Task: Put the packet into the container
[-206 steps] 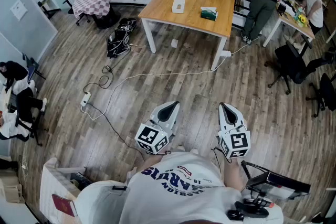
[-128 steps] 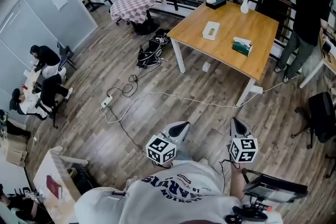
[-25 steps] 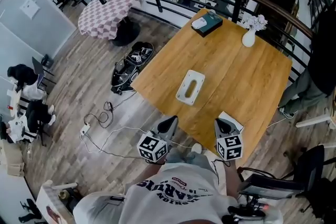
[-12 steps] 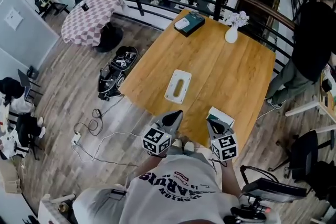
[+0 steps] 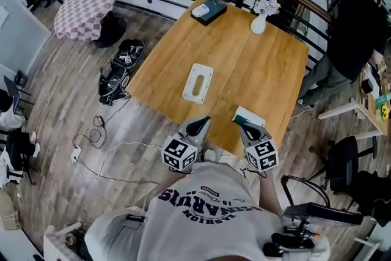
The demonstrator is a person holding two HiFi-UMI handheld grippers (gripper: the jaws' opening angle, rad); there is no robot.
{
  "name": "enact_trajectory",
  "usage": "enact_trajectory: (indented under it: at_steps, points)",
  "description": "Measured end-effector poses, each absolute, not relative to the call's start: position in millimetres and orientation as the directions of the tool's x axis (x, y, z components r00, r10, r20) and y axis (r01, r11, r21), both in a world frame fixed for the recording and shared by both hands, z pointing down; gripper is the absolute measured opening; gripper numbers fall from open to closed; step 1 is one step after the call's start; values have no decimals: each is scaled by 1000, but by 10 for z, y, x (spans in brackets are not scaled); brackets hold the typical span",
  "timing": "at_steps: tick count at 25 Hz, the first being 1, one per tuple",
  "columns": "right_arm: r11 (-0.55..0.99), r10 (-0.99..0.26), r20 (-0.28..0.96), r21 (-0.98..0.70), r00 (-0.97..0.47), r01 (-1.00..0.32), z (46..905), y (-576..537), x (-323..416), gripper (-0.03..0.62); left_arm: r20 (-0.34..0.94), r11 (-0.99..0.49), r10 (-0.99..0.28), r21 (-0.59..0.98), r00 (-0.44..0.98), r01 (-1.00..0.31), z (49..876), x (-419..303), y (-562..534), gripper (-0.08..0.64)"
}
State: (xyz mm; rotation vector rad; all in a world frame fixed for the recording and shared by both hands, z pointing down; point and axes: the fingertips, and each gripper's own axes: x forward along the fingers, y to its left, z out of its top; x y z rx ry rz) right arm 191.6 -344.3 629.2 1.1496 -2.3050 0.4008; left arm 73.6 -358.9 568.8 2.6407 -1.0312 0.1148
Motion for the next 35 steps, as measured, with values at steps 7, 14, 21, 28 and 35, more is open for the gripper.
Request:
enact_trajectory:
  at_steps: [7, 14, 21, 28, 35]
  points:
    - [752, -494, 859, 344, -135, -563, 7445, -3730, 2417, 260, 178, -693, -657, 240, 733, -680, 5693, 518, -3427, 0]
    - [865, -361, 932, 338, 6, -371, 8411, -4058, 2655, 449, 91, -687, -694, 210, 714, -695, 5309, 233, -3304, 0]
    - [910, -247, 968, 249, 51, -330, 9031, -4167, 2826, 495, 76, -658, -730, 192, 679, -729, 5179, 56, -3250, 0]
    - [918, -175, 984, 179, 42, -353, 9332, -4190, 2869, 499, 87, -669, -716, 195, 692, -717, 5162, 80, -3234, 0]
    - [950, -102, 991, 123, 89, -286, 9513, -4071, 2960, 497, 88, -679, -709, 184, 700, -711, 5135, 154, -3321, 0]
